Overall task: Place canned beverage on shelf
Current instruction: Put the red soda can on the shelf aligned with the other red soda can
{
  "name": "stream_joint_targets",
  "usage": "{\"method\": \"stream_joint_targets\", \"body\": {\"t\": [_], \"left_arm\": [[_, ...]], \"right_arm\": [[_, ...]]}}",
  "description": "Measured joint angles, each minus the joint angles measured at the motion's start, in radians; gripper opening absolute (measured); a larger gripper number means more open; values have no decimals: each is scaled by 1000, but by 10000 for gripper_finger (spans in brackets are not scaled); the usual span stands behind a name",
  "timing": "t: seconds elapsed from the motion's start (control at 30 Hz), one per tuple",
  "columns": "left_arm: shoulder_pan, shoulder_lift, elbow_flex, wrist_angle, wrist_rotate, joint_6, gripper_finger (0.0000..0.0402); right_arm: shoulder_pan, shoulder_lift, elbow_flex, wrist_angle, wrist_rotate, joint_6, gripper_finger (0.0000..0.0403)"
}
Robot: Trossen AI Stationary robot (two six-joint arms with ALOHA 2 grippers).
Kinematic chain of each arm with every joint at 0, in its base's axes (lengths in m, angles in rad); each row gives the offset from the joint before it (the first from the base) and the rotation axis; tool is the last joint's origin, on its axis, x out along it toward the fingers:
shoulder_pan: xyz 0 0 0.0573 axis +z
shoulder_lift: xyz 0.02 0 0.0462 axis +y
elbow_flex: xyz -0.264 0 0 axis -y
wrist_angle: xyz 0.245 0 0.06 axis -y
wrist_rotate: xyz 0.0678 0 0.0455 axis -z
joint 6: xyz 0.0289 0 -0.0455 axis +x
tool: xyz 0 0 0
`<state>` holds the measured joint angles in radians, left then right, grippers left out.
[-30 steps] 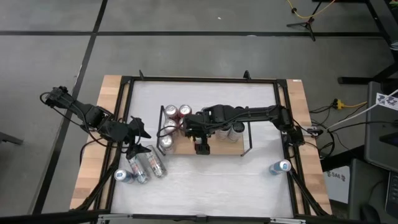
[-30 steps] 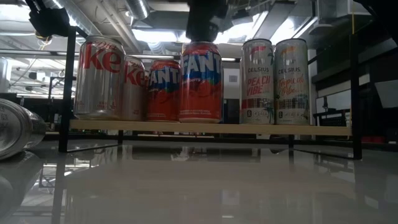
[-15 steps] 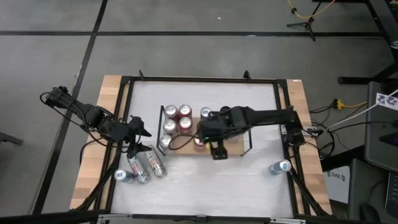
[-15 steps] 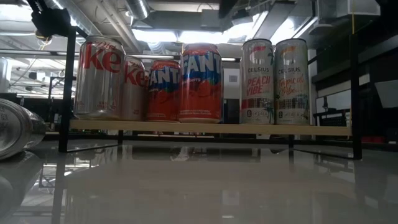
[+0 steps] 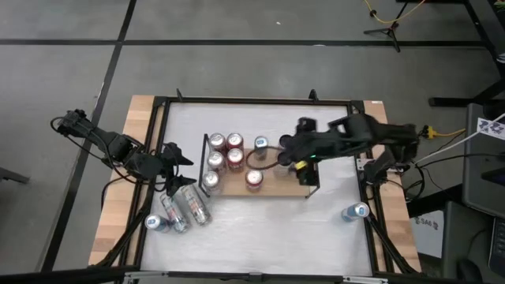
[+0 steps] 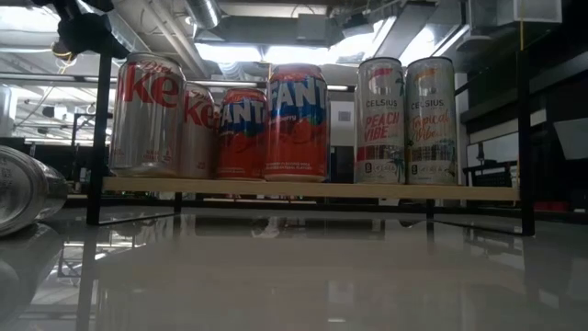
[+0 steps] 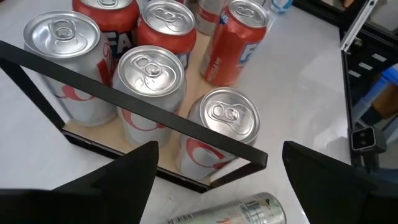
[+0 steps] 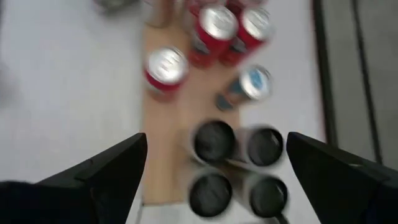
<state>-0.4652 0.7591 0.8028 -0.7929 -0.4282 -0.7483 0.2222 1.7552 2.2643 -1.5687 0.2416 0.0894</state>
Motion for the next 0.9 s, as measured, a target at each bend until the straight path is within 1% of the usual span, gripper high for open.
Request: {"method": "stream_joint_targets", "body": {"t": [0.07, 0.13, 0.23, 0.3, 0.37, 0.47, 0.63, 0.7, 0.8, 0.9], "left_arm": [[0, 0, 0, 0, 0, 0, 336], [0, 0, 0, 0, -1, 0, 336], [0, 0, 0, 0, -1, 0, 336], [0, 0, 0, 0, -2, 0, 336], [0, 0, 0, -1, -3, 0, 336], [0, 0, 0, -1, -11, 0, 336], [0, 0, 0, -2, -16, 0, 336], [0, 0, 0, -2, -16, 0, 336], [0, 0, 0, -3, -17, 0, 336], [0, 0, 0, -4, -18, 0, 336]], "right_arm": [[0, -53, -72, 0, 40, 42, 381], [0, -106, -172, 15, 75, 87, 381], [0, -182, -356, 148, 77, 144, 381], [0, -228, -479, 305, 26, 149, 381], [0, -262, -579, 469, -64, 142, 381], [1, -286, -695, 663, -192, 140, 381], [1, -273, -840, 950, -309, 152, 381], [1, -254, -880, 1038, -334, 167, 381], [1, -221, -906, 1103, -341, 169, 381], [1, -193, -906, 1105, -322, 168, 381]]}}
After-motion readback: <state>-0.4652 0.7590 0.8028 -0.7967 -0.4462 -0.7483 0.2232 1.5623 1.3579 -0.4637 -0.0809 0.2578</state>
